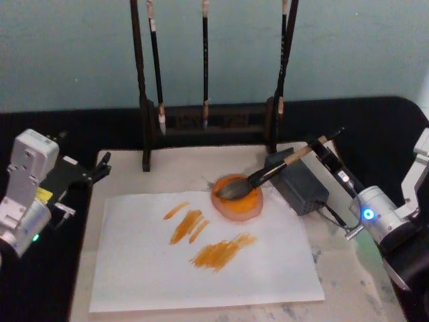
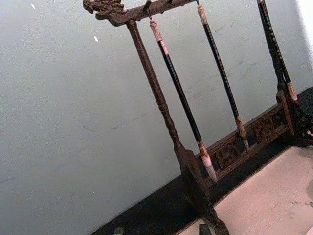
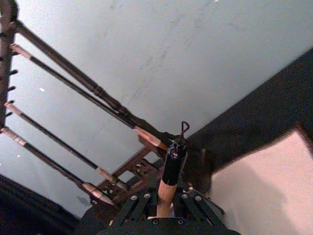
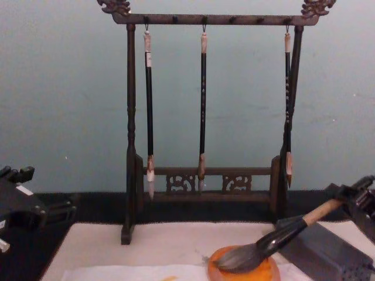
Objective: Pick up the brush from the inkstone, write on the paper, then place the brush back to its original position.
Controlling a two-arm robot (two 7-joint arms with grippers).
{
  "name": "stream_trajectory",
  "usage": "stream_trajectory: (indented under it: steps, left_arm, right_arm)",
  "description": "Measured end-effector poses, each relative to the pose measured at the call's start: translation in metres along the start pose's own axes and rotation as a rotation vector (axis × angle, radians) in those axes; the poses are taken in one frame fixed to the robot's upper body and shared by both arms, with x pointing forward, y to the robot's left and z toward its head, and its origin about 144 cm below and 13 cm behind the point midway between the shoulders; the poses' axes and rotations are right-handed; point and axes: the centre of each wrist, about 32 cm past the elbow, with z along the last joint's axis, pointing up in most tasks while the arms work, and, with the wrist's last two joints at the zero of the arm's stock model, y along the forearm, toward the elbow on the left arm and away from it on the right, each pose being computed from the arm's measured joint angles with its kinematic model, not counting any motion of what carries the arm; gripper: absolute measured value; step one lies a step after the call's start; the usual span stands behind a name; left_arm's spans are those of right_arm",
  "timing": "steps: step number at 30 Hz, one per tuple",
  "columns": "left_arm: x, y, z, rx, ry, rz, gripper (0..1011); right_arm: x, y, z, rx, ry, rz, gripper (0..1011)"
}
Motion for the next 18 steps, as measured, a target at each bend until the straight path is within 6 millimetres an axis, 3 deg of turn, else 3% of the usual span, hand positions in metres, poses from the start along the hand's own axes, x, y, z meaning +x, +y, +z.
stream_trajectory:
  steps: [18]
  left_arm:
    - [0.000, 0.000, 0.000, 0.000, 0.000, 0.000, 1001]
  right_arm:
    - [-0.022, 0.006, 0.024, -0.071, -0.150, 0.064, 178]
